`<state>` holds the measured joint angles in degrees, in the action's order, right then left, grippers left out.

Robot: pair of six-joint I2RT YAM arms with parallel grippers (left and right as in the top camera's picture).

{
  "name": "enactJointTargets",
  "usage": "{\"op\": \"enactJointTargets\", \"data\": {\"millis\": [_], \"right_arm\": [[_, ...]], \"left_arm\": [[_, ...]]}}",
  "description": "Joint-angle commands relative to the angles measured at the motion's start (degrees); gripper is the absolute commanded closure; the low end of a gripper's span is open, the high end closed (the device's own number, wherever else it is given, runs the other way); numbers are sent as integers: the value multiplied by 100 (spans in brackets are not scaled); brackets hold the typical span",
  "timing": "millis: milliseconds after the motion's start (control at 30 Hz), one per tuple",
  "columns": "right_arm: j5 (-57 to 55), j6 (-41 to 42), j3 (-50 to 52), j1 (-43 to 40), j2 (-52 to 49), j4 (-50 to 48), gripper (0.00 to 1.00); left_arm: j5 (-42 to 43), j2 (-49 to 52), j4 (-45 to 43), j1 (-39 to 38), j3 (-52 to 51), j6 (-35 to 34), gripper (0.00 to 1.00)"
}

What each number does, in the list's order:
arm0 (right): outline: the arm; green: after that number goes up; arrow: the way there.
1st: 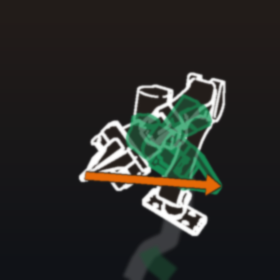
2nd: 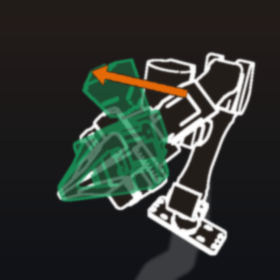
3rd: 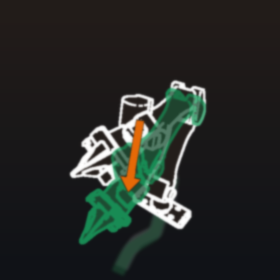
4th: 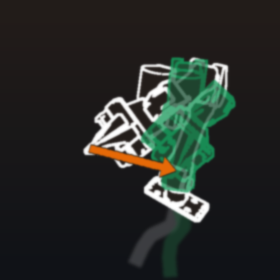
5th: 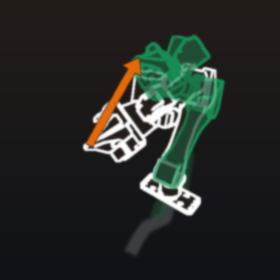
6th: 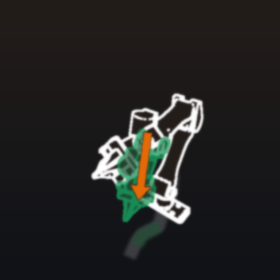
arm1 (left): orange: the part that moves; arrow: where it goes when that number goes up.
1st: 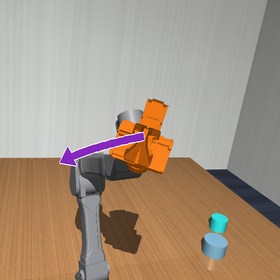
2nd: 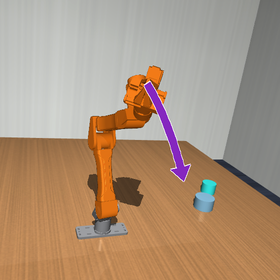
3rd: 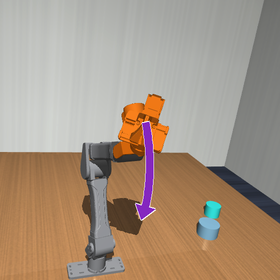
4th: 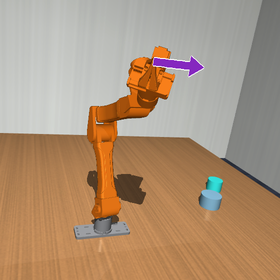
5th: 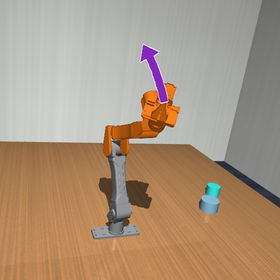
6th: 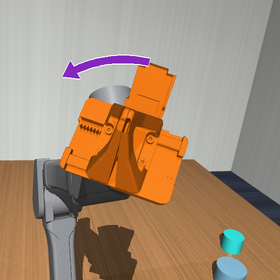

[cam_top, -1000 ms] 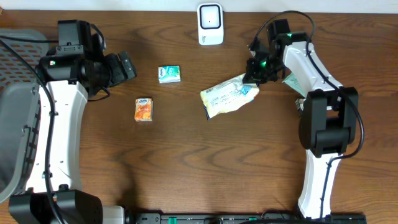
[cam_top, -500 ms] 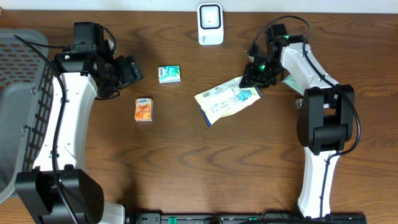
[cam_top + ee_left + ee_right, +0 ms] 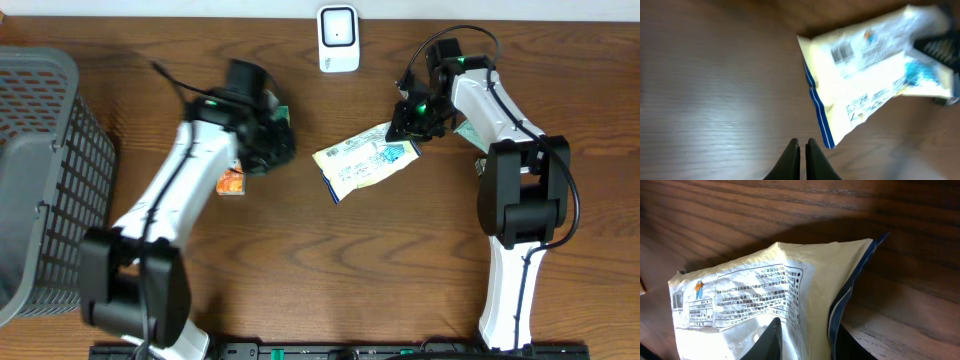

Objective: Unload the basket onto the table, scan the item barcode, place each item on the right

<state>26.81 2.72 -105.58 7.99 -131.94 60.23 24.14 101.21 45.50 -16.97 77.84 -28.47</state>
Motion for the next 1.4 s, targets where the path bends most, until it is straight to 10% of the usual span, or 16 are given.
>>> {"op": "enactJointTargets", "data": {"millis": [0, 1367], "right_arm": [[94, -70, -31, -39, -39, 28, 76], [1467, -1019, -24, -409, -39, 389, 23]], "left_arm": [[90, 315, -372, -326, -76, -166, 93], [826, 1836, -2712, -584, -1189, -1110, 93]]}}
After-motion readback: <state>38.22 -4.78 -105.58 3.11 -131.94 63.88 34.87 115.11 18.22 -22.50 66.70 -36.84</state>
